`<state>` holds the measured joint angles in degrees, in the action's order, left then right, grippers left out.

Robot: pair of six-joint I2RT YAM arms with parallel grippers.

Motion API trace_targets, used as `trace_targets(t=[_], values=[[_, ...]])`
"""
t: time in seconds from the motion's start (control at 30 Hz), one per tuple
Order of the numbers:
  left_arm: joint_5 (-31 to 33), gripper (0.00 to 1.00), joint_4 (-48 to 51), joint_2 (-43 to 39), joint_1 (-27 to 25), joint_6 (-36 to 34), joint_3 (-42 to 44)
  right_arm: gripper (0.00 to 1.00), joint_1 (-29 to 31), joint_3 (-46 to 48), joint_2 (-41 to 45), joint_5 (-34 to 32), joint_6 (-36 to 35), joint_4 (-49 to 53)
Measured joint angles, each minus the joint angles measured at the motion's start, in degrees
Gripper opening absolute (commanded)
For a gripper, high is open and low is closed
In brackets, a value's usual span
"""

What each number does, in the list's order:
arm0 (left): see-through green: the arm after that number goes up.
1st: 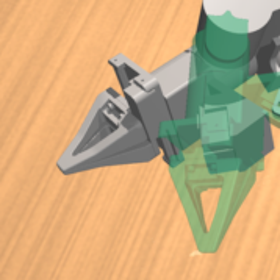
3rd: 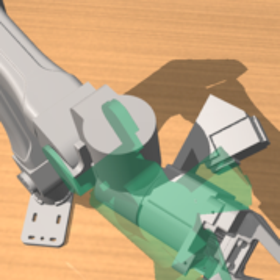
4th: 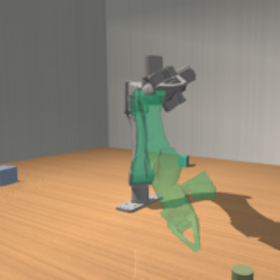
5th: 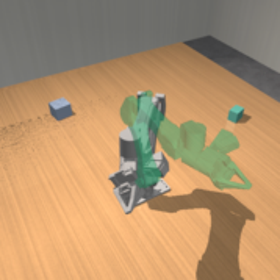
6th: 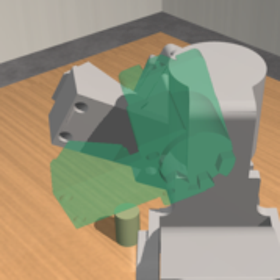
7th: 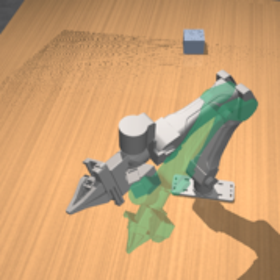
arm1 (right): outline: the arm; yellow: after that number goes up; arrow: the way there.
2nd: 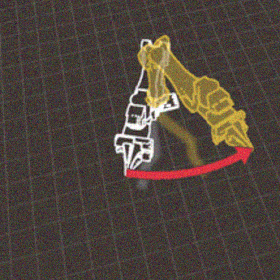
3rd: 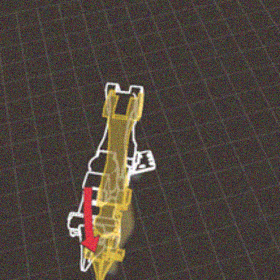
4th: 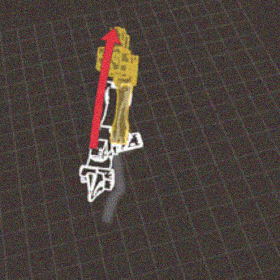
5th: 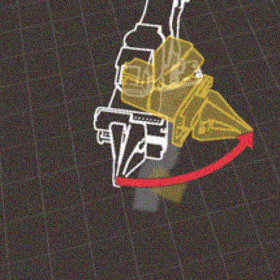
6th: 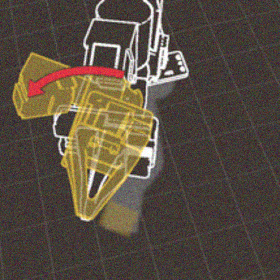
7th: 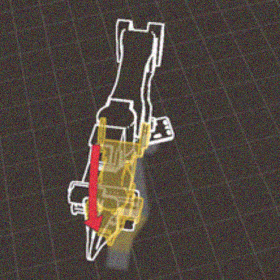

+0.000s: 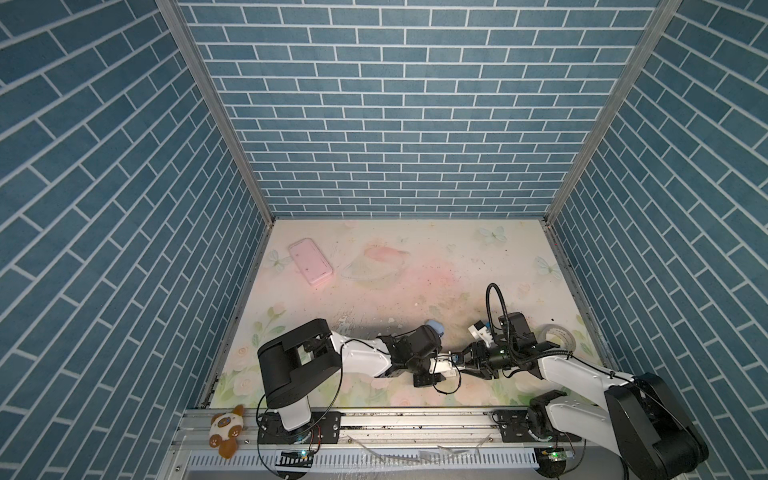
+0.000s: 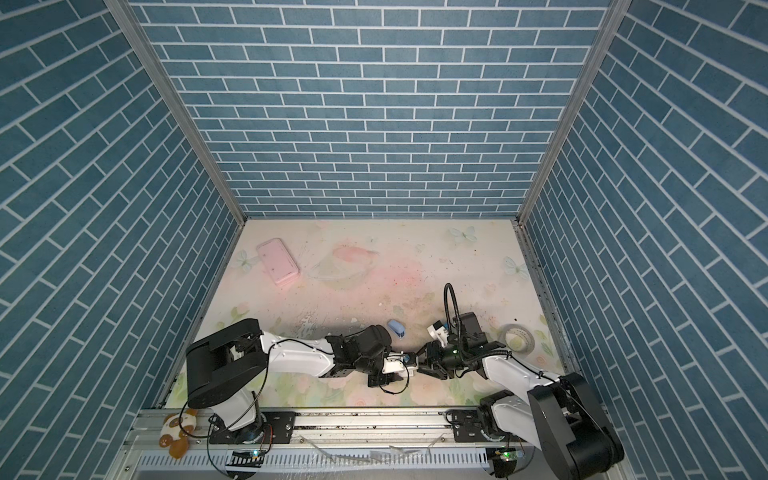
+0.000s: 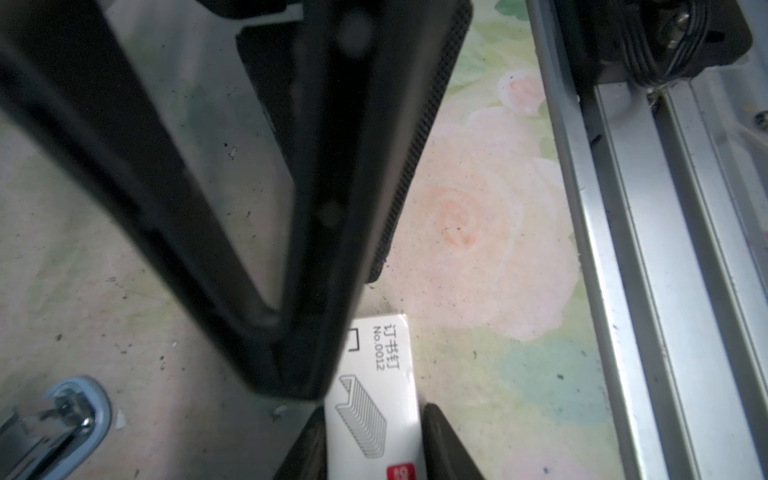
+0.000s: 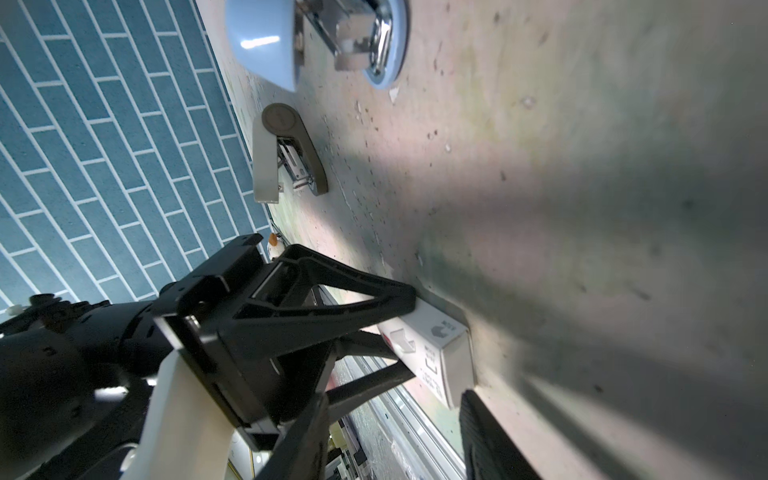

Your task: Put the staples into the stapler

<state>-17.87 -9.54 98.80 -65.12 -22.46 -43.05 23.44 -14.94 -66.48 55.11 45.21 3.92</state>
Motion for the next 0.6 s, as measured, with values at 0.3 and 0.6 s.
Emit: trace_targets(t=[0.3, 0.6], values=[[0.0, 0.40, -0.4, 0.2, 0.0, 0.0, 0.0, 0.50, 1.6, -0.2, -4.2, 0.0, 0.2, -2.8], [-0.3, 0.37, -0.5, 0.9, 0.0, 0.0, -0.5, 0.50, 2.5, -0.2, -4.4, 0.0, 1.1, -5.1]])
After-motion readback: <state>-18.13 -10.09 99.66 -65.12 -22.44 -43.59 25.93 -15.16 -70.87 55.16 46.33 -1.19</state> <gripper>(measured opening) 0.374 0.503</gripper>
